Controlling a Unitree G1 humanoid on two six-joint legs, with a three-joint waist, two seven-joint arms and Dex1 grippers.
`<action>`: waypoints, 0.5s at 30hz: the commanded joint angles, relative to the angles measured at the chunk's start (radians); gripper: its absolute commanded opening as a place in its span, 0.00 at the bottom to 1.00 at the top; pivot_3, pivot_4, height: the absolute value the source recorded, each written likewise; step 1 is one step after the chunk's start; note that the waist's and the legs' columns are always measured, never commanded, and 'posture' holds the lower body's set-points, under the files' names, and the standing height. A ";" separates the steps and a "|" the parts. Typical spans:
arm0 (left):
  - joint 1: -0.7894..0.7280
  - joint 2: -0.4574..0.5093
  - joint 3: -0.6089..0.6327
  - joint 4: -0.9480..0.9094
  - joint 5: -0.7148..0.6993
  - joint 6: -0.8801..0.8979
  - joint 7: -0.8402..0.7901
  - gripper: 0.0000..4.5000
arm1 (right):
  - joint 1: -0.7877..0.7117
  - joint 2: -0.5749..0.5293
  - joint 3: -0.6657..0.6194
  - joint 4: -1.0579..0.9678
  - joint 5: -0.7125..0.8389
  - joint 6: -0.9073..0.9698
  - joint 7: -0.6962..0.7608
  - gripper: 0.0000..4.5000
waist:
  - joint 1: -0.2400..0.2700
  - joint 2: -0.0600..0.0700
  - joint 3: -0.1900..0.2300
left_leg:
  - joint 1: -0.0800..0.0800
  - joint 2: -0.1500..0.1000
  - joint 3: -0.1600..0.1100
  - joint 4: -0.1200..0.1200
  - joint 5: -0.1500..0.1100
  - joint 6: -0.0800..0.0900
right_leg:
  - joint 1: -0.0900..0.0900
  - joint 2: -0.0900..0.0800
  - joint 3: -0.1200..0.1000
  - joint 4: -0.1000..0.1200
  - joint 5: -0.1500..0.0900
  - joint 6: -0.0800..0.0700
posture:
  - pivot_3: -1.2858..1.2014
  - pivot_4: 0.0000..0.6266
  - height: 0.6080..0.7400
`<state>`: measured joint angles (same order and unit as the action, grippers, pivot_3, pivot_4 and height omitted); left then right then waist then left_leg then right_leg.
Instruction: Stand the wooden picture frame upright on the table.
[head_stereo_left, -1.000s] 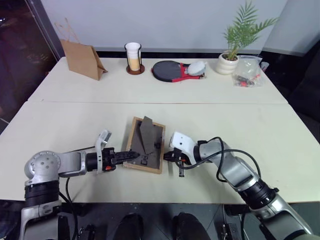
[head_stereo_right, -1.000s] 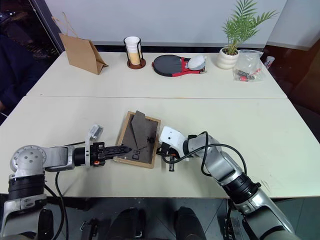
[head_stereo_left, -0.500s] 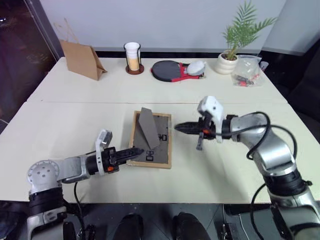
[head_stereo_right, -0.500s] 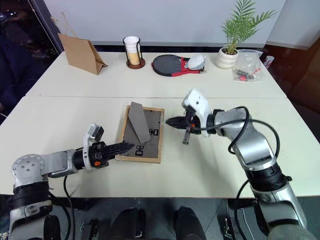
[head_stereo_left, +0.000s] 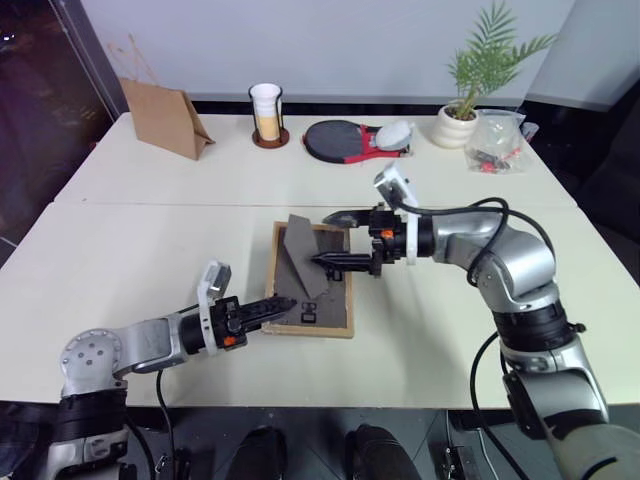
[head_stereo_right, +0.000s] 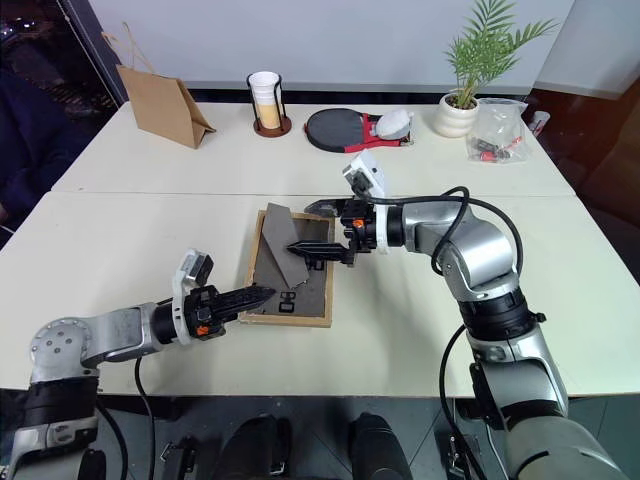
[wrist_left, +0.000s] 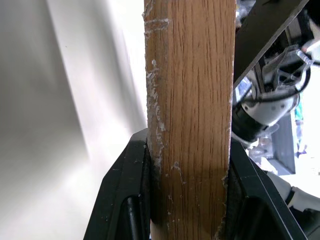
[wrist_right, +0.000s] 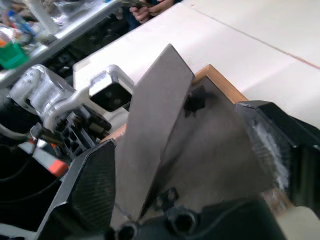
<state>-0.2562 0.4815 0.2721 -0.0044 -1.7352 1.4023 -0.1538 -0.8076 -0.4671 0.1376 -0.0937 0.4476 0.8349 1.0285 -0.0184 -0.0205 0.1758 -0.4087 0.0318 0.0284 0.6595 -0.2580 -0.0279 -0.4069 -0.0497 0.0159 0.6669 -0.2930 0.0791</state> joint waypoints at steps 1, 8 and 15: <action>0.009 0.028 -0.023 -0.049 -0.073 -0.049 -0.001 0.23 | -0.042 0.017 0.002 0.022 0.023 -0.028 0.019 0.99 | 0.001 0.000 0.000 | 0.000 0.000 0.000 0.000 0.000 0.000 | 0.000 0.000 0.000 0.000 0.000 0.000 | 0.52 0.24 1.00; 0.043 0.067 -0.078 -0.087 -0.110 -0.120 0.009 0.23 | -0.097 0.063 0.006 0.039 0.072 -0.023 0.057 0.99 | 0.001 0.000 0.000 | 0.000 0.000 0.000 -0.003 0.000 0.000 | -0.001 0.000 0.000 -0.002 0.000 0.000 | 0.52 0.24 1.00; 0.046 0.081 -0.107 -0.084 -0.146 -0.181 0.032 0.23 | -0.096 0.031 -0.021 -0.044 0.154 0.028 0.080 0.99 | 0.003 0.000 0.000 | 0.000 -0.001 0.001 -0.005 0.000 0.000 | -0.001 -0.001 0.000 -0.003 0.000 0.000 | 0.52 0.24 1.00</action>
<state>-0.2014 0.5562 0.1640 -0.0611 -1.8263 1.2485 -0.1166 -0.8881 -0.4251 0.1395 -0.0828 0.5621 0.8520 1.0903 -0.0158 -0.0203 0.1759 -0.4090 0.0311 0.0290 0.6539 -0.2579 -0.0279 -0.4084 -0.0510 0.0159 0.6638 -0.2931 0.0790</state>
